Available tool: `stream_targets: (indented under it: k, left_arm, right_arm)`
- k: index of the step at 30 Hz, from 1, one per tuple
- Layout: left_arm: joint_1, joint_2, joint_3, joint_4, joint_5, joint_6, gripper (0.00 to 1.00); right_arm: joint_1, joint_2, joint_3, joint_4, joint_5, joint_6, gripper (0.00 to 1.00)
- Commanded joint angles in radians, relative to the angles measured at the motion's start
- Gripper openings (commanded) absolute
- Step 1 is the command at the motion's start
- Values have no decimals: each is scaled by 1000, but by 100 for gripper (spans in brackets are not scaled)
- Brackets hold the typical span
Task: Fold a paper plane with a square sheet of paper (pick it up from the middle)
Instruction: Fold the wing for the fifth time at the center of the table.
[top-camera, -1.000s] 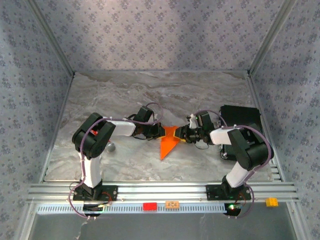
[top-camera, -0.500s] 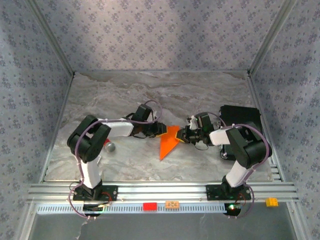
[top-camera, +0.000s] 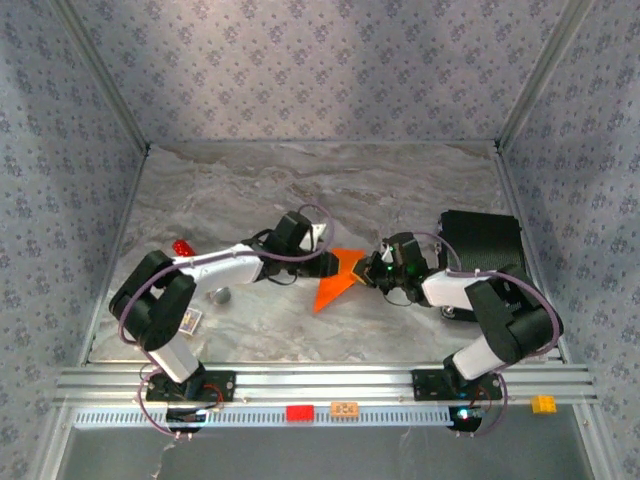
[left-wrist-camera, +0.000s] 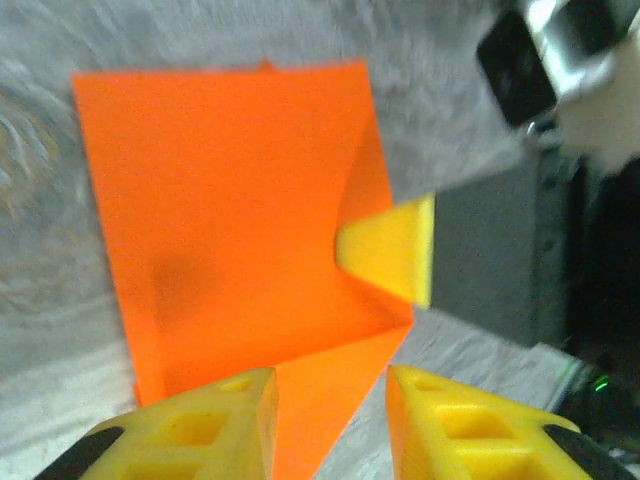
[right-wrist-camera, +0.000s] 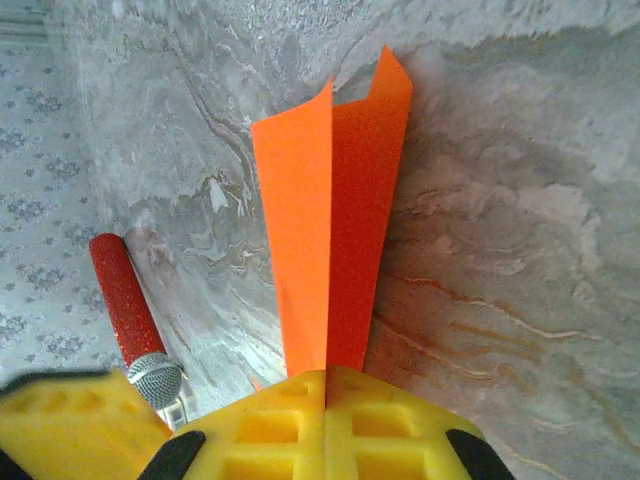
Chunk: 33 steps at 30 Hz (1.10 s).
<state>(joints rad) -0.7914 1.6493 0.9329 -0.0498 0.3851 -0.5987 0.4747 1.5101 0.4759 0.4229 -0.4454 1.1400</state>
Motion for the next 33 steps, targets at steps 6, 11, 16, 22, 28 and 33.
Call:
stream_targets:
  k: [6,11,16,22,28,33]
  left_arm:
    - [-165,-37,-10,-169,-292,178,41]
    - [-244,-15,-1,-201,-462,197,42]
    - [-295,26,24,-227,-581,214,42]
    - [-355,87,76,-276,-715,234,42]
    - [-382,116,99,-301,-803,232,40]
    - [-394,127,107,-306,-840,232,38]
  right_arm:
    - [15,-19,18,-17,50,75,6]
    - [16,-20,25,-20,45,83,6]
    - [15,-21,27,-15,40,94,6]
    - [17,-25,33,-11,36,101,6]
    - [18,-28,35,-13,35,104,6]
    - [18,-28,39,-16,33,104,6]
